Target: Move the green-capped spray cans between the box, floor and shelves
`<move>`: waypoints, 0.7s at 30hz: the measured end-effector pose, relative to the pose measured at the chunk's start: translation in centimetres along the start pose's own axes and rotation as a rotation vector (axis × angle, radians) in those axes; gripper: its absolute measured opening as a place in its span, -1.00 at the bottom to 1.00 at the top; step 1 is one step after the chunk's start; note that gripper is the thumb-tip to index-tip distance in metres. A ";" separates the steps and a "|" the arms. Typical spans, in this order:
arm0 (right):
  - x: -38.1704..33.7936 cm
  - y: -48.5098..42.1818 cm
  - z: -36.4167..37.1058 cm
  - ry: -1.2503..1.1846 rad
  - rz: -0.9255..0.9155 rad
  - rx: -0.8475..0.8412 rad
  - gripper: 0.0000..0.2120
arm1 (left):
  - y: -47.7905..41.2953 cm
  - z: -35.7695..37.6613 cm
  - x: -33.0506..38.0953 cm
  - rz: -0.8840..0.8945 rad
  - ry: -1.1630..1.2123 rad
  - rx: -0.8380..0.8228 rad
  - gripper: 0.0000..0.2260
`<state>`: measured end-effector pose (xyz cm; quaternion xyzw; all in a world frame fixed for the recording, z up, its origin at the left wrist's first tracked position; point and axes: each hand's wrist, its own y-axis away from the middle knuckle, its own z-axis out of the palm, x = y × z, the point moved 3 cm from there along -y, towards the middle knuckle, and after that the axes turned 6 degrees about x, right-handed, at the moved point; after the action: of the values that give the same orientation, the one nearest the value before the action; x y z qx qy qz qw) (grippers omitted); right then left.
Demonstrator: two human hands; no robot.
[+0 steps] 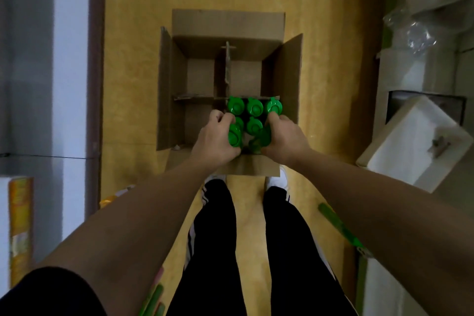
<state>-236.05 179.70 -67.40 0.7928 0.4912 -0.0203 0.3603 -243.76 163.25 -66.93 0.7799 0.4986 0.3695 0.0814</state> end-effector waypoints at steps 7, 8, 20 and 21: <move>1.9 -0.6 6.3 -0.054 -0.040 -0.001 -0.51 | -1.5 5.5 -2.4 -0.007 -0.024 -0.007 -0.42; 2.1 -0.8 7.3 -0.056 -0.053 -0.005 -0.52 | -1.7 6.3 -3.0 -0.009 -0.029 -0.009 -0.42; 5.4 -5.7 16.7 -0.066 -0.010 0.058 -0.49 | -4.3 15.6 -9.1 -0.067 0.013 -0.019 -0.44; 5.6 -5.9 17.4 -0.078 0.014 0.064 -0.45 | -4.5 16.1 -9.5 -0.081 0.025 -0.022 -0.44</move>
<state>-232.24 175.18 -85.62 0.8060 0.4701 -0.0643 0.3539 -238.53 161.40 -85.36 0.7534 0.5267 0.3812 0.0985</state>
